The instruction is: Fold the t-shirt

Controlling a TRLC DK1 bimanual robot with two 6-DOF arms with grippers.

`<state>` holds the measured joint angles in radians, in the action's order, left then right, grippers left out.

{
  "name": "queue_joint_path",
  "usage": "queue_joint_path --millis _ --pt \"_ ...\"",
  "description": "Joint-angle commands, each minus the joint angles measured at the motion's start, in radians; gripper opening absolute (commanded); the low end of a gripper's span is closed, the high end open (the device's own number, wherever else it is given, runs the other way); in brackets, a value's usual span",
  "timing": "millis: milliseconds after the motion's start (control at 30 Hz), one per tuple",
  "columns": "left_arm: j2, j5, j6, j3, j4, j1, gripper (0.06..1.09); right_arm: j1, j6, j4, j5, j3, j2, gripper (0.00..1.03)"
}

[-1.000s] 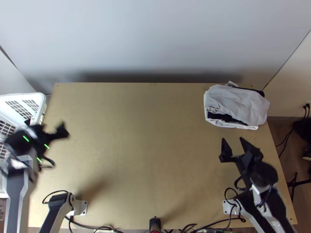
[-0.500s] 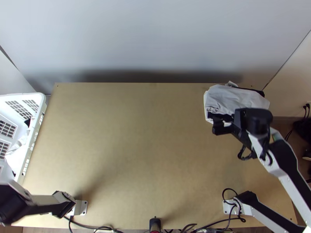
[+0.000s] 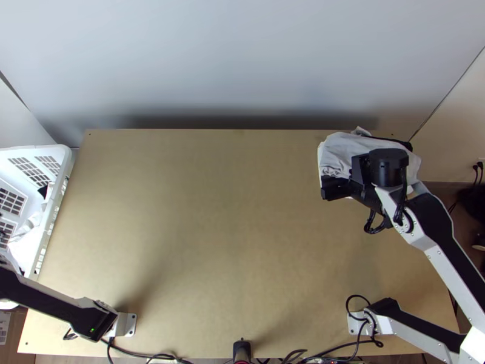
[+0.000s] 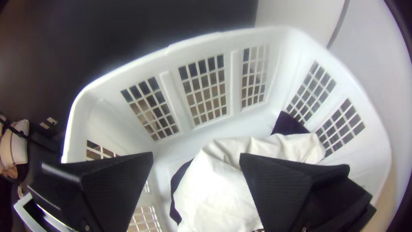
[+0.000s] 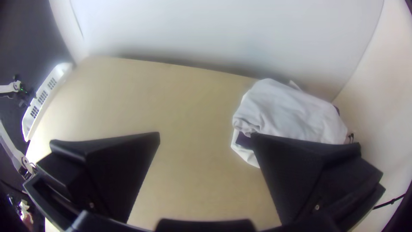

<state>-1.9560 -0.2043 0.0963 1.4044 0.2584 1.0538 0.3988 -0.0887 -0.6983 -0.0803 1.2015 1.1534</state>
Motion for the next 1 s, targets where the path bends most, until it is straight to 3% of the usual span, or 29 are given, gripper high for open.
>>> queue_joint_path --millis 0,100,600,633,700,767,800,967 --pt "-0.276 -0.017 -0.007 0.087 -0.016 0.009 1.04 0.002 0.003 -0.053 0.033 0.044 0.028 0.98" --pt "-0.350 -0.012 0.003 0.145 0.054 -0.006 1.04 0.003 0.003 -0.067 0.034 0.046 0.031 0.98" --pt "-0.469 0.091 0.029 0.226 0.071 -0.077 1.03 0.028 -0.016 -0.106 0.039 0.102 0.049 0.98" --pt "-0.481 0.094 0.022 0.237 0.076 -0.077 0.99 0.028 -0.016 -0.107 0.040 0.107 0.049 0.98" --pt "-0.492 0.095 0.013 0.246 0.076 -0.077 0.73 0.028 -0.031 -0.116 0.042 0.116 0.049 0.98" --pt "-0.494 0.095 0.000 0.246 0.073 -0.080 0.36 0.028 -0.043 -0.122 0.050 0.129 0.051 0.98" --pt "-0.495 0.097 -0.006 0.246 0.074 -0.077 0.09 0.028 -0.049 -0.122 0.051 0.133 0.049 0.98" --pt "-0.488 0.160 -0.049 0.246 0.102 -0.063 0.09 0.026 -0.066 -0.122 0.057 0.171 0.055 0.98"
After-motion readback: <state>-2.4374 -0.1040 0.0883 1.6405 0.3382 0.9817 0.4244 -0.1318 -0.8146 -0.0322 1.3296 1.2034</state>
